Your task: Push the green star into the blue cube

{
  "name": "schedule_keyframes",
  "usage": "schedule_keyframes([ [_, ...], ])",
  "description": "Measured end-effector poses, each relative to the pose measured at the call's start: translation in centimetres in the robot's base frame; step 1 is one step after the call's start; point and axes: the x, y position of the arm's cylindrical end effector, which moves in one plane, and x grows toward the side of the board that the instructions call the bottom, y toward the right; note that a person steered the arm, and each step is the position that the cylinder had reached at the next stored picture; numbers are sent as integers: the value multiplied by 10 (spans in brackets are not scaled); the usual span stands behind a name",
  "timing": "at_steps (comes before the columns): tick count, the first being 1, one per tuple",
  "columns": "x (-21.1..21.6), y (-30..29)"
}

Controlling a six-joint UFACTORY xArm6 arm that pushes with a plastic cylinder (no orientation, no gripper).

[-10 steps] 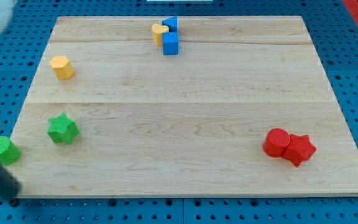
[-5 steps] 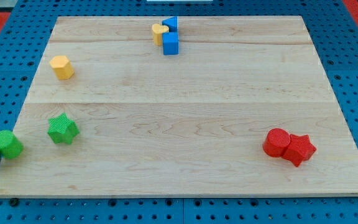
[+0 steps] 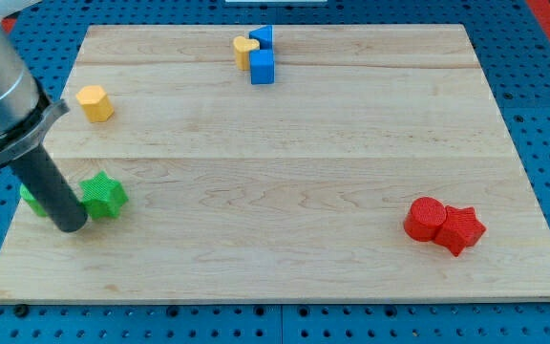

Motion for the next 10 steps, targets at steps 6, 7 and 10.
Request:
schedule_keyframes([
  [6,-119,130],
  [7,-130,167],
  [10,-151,170],
])
